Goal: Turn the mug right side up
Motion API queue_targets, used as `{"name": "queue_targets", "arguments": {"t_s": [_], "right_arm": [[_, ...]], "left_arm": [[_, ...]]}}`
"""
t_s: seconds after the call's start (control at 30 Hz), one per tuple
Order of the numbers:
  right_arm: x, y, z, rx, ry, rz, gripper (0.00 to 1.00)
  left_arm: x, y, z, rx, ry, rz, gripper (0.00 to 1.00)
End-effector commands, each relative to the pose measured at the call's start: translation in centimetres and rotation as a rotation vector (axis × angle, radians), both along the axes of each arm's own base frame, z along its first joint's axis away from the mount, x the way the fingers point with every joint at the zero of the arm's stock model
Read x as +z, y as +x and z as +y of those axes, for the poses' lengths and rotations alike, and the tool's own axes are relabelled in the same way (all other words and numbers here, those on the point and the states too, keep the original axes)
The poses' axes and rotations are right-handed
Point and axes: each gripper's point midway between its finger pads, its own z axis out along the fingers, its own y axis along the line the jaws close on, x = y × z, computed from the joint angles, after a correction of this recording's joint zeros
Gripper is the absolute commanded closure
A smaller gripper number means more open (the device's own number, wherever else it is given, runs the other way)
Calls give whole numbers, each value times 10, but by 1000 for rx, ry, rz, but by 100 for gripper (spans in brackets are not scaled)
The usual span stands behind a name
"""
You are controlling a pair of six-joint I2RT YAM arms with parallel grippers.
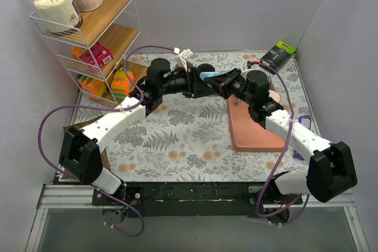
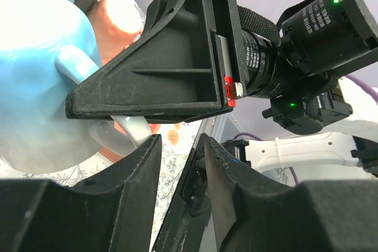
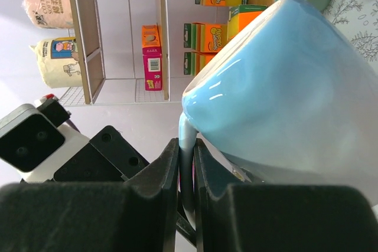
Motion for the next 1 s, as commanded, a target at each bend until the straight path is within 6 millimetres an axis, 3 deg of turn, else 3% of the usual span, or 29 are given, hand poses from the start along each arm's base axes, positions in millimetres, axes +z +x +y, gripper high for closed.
{"name": "queue_targets", "arguments": {"t_s": [0.0,0.27,0.8,0.97], "right_arm": [[75,-9,-3,8,127,-188,99],[75,-10,-2,13,124,-187,99],[76,-14,0,29,158,-175,99],[76,-16,1,36,177,-168,99]], "left_arm": [[-1,10,15,106,93,-74,63],[-2,16,38,219,164,-144,55],[11,1,11,59,23,-174,62],[0,1,-1,28,38,-157,65]]}}
